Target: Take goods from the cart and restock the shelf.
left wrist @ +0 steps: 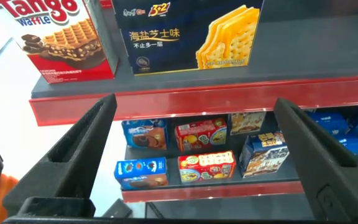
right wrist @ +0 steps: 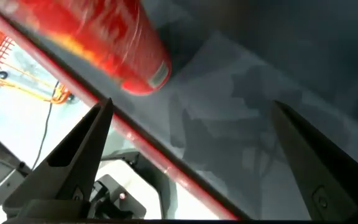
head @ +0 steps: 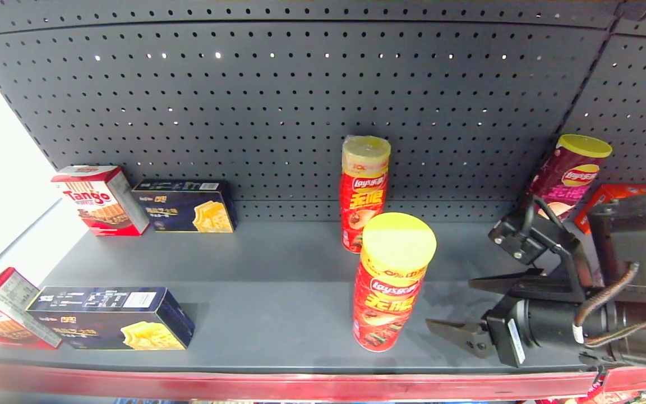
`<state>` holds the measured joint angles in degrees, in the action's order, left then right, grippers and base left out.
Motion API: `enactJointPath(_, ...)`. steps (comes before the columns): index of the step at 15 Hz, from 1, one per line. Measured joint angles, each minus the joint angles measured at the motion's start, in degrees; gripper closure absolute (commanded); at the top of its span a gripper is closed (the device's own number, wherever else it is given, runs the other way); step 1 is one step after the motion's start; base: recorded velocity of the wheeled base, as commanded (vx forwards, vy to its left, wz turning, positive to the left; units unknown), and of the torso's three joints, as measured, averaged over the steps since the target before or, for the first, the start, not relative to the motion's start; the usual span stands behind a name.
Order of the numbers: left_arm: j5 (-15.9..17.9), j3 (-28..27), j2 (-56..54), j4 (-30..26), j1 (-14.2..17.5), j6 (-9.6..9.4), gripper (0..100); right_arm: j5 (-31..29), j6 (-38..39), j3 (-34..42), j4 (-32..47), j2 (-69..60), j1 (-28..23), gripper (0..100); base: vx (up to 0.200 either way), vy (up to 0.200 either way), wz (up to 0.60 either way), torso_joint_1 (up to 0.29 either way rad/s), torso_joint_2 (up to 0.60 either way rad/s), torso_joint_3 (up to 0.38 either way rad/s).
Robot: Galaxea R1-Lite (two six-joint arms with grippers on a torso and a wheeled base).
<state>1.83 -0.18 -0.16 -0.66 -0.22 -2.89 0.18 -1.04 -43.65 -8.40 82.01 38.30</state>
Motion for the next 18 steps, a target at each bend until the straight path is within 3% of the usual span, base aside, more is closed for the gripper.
enactJointPath(18, 0.00, 0.00, 0.05, -0.05, 0.04, 0.54, 0, -0.05, -0.05, -5.05, -0.09, 8.79, -1.04, 0, 0.000, 0.000, 0.00, 0.000, 0.00, 0.000)
